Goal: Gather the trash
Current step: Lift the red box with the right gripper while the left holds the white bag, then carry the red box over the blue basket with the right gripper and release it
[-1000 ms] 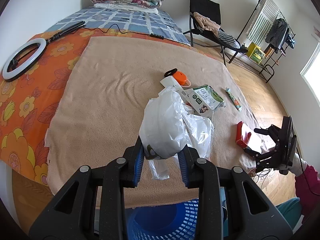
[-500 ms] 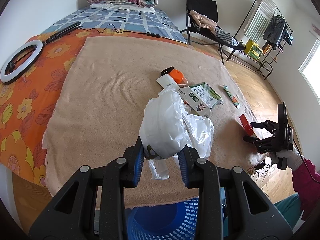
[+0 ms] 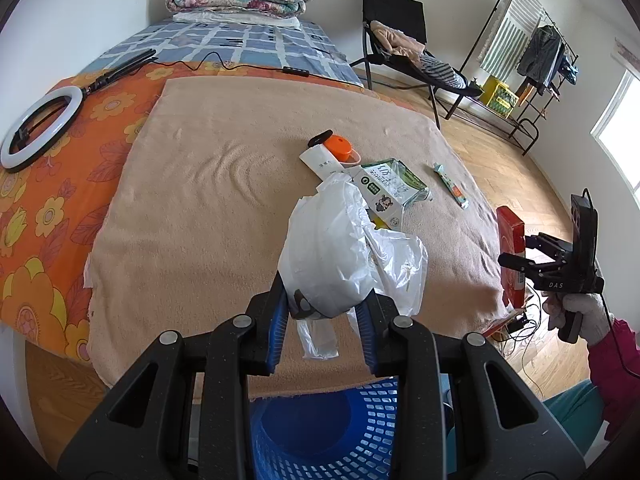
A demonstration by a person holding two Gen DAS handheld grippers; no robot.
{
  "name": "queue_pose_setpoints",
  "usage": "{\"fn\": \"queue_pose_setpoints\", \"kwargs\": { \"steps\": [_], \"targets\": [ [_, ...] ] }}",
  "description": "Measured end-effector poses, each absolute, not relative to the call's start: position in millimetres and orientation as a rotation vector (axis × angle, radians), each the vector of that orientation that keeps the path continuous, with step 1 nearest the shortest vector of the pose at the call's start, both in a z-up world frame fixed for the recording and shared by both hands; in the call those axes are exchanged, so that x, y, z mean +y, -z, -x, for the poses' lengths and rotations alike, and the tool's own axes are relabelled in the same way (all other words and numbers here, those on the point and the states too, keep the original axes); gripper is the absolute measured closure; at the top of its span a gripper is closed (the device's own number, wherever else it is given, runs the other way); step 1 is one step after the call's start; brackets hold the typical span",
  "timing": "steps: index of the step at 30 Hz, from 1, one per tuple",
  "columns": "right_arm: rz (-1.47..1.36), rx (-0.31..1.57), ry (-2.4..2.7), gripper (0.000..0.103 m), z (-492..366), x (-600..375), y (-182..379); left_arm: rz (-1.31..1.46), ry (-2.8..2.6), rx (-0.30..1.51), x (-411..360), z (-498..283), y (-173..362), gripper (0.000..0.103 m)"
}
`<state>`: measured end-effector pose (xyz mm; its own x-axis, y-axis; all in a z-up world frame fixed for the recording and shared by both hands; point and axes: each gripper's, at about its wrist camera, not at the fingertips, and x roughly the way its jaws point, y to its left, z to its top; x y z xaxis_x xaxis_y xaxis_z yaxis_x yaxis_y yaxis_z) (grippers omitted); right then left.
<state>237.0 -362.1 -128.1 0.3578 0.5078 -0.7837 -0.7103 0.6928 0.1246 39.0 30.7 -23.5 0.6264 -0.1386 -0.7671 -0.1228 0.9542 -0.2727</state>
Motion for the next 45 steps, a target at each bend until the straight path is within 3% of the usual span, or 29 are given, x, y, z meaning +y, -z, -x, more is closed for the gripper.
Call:
{"fn": "queue_pose_setpoints", "kwargs": {
  "steps": [17, 30, 45],
  "targets": [
    [0.236, 0.915, -0.795, 0.026, -220, -333, 103, 0.295, 0.031, 0.928, 17, -14, 32, 0.072],
    [0.192, 0.896, -0.918, 0.026, -146, -309, 79, 0.292, 0.055, 0.977, 5, 29, 44, 0.072],
    [0.163, 0.993, -0.997, 0.026, -76, -275, 118, 0.285, 0.054, 1.098, -3, 66, 91, 0.072]
  ]
}}
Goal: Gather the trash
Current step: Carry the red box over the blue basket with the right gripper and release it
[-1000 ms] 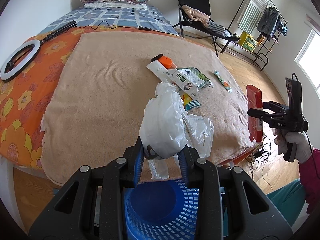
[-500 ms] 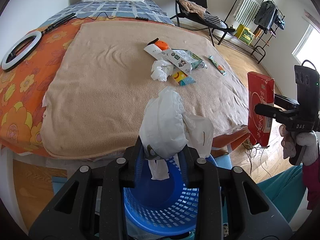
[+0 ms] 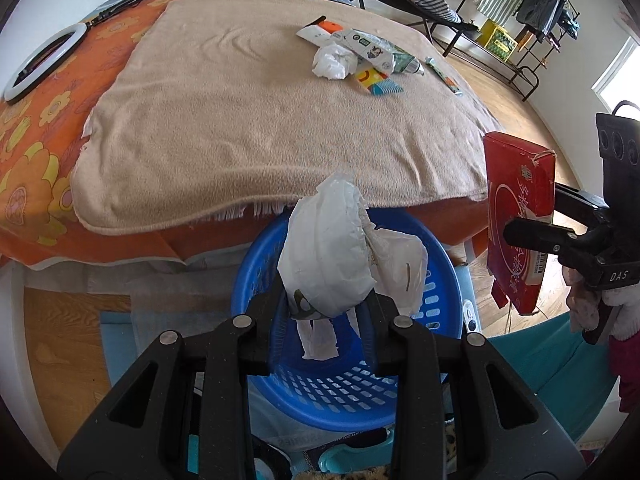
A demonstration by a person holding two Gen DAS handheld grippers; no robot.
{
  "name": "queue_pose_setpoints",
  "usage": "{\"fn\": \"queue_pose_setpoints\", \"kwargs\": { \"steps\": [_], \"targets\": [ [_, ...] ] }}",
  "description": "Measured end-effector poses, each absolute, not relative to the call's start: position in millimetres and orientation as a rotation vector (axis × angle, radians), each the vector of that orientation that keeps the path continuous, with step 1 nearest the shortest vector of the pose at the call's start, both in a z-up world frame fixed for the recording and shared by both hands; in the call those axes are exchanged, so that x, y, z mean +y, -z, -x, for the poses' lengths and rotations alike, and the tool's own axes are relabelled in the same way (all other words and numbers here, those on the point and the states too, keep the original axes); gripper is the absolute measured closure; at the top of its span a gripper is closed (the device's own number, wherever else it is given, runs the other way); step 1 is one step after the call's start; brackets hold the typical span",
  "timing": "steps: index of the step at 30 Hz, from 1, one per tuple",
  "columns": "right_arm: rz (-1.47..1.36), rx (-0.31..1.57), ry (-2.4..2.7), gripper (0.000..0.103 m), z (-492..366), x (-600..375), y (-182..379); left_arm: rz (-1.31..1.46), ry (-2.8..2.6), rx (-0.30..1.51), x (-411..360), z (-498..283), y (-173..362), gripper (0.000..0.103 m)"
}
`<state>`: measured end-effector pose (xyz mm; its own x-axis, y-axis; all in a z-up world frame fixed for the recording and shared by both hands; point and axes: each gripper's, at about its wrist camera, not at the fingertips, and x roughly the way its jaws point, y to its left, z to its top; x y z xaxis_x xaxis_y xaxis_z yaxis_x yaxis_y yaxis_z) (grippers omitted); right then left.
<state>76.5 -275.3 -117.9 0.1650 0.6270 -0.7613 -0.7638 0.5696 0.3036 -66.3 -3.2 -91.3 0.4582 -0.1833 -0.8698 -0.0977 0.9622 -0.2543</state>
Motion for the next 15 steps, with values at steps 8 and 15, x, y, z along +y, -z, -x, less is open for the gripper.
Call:
{"fn": "queue_pose_setpoints", "kwargs": {
  "steps": [8, 15],
  "targets": [
    [0.173, 1.04, -0.995, 0.025, -57, -265, 142, 0.283, 0.052, 1.147, -4, 74, 113, 0.072],
    [0.201, 1.094, -0.994, 0.024, -47, -255, 165, 0.268, 0.06, 1.176, -7, 75, 126, 0.071]
  ]
}}
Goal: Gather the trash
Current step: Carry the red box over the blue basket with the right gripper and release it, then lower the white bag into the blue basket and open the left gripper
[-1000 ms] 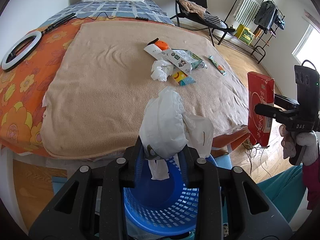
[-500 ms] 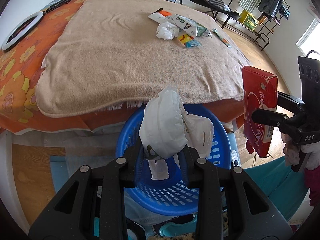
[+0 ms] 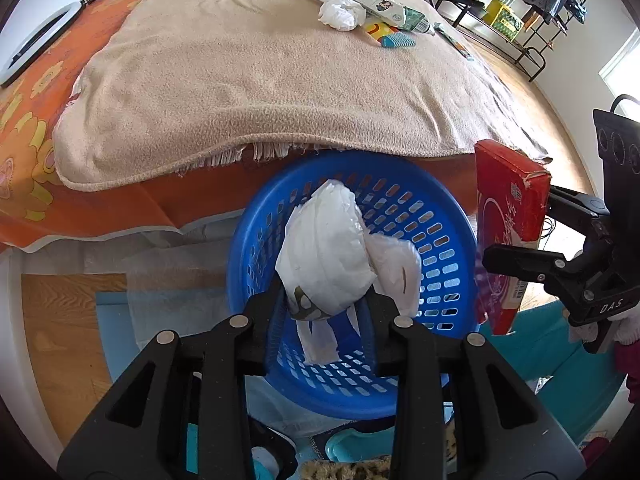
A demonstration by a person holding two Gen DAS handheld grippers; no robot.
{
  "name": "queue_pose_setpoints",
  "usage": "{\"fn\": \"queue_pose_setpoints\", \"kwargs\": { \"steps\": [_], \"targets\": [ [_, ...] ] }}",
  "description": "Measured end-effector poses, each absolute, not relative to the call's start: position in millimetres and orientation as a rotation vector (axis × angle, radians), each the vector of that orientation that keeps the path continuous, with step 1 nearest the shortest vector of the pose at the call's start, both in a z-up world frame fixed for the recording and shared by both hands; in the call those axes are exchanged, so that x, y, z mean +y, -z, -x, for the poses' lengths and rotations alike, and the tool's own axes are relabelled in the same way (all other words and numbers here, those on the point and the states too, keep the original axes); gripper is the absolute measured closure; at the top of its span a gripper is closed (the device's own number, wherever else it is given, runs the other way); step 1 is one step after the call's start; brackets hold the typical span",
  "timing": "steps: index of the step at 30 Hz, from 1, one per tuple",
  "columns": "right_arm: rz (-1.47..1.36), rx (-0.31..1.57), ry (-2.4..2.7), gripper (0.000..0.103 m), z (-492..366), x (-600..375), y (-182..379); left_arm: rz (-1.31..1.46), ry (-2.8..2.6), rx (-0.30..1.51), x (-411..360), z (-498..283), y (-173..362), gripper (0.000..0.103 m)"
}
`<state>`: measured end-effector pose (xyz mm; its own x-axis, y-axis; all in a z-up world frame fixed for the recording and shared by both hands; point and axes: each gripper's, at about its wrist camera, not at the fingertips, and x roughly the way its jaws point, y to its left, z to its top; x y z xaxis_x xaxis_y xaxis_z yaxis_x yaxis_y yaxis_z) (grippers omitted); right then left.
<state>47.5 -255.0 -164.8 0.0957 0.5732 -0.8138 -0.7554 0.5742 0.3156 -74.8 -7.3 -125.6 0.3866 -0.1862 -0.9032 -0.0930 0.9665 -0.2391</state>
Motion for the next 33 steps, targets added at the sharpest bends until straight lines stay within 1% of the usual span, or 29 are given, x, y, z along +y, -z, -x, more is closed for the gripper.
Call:
{"fn": "queue_pose_setpoints", "kwargs": {
  "steps": [3, 10, 23, 33],
  "targets": [
    [0.212, 1.107, -1.007, 0.022, -45, -251, 171, 0.276, 0.065, 1.181, -7, 74, 127, 0.066],
    [0.261, 1.094, -0.984, 0.023, -44, -246, 175, 0.282, 0.059, 1.179, -5, 72, 127, 0.066],
    [0.253, 1.096, -0.946, 0.023, -51, -252, 178, 0.285, 0.061, 1.163, -7, 64, 119, 0.066],
    [0.171, 1.082, -0.846, 0.023, -80, -270, 165, 0.262, 0.085, 1.121, -15, 38, 94, 0.066]
  ]
}}
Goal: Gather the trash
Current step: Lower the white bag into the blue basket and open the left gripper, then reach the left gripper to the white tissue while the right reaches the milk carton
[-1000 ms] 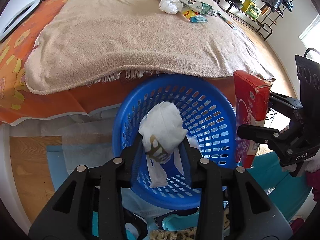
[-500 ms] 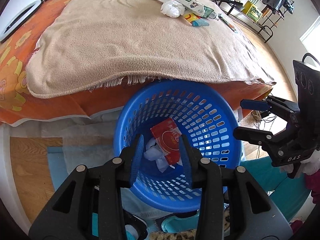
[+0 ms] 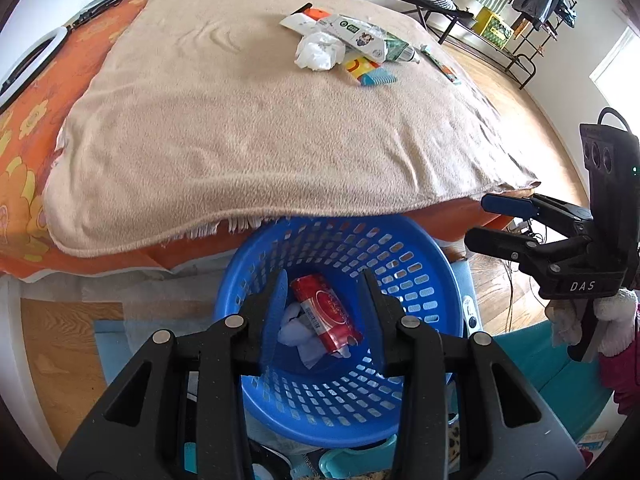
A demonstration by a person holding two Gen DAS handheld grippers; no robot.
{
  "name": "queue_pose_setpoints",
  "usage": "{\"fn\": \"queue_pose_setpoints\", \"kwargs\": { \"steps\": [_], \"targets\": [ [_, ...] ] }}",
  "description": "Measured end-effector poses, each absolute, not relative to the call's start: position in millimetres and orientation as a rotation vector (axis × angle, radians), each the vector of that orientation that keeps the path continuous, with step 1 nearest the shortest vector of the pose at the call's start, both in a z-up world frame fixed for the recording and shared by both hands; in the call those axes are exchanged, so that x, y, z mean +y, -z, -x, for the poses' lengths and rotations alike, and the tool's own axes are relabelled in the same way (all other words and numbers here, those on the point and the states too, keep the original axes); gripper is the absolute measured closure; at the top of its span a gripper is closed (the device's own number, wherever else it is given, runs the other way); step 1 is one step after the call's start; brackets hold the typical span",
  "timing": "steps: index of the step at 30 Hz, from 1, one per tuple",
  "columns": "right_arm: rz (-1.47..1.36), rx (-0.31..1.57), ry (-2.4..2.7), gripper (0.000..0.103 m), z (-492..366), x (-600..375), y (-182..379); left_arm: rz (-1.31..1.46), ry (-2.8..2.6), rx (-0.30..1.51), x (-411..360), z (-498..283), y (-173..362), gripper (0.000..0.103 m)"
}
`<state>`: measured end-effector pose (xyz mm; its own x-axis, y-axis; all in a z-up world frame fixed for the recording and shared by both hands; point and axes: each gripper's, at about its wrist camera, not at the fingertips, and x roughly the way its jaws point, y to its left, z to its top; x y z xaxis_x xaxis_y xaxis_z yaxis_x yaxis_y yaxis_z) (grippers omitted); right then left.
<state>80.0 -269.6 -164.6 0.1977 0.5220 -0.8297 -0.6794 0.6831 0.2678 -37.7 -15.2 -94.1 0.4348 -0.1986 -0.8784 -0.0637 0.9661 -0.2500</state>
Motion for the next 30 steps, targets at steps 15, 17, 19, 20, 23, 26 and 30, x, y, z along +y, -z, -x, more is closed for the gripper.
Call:
{"fn": "queue_pose_setpoints", "kwargs": {
  "steps": [15, 17, 19, 20, 23, 26, 30],
  "targets": [
    [-0.111, 1.008, -0.671, 0.023, -171, -298, 128, 0.211, 0.082, 1.029, -9, -63, 54, 0.066],
    [-0.136, 0.995, -0.65, 0.023, -186, -297, 125, 0.205, 0.074, 1.022, -7, -79, 55, 0.064],
    [-0.167, 0.991, -0.641, 0.023, -200, -293, 125, 0.203, 0.069, 1.016, -5, -93, 55, 0.052],
    [-0.18, 0.993, -0.637, 0.023, -207, -291, 125, 0.208, 0.066, 1.013, -4, -100, 57, 0.05],
    [-0.221, 0.999, -0.63, 0.023, -227, -286, 129, 0.221, 0.058, 1.019, 2, -120, 62, 0.05],
    [-0.253, 1.012, -0.613, 0.023, -245, -281, 137, 0.221, 0.055, 1.021, 6, -137, 69, 0.05],
    [-0.339, 1.048, -0.61, 0.022, -265, -280, 152, 0.226, 0.061, 1.035, 9, -156, 80, 0.05]
  ]
}}
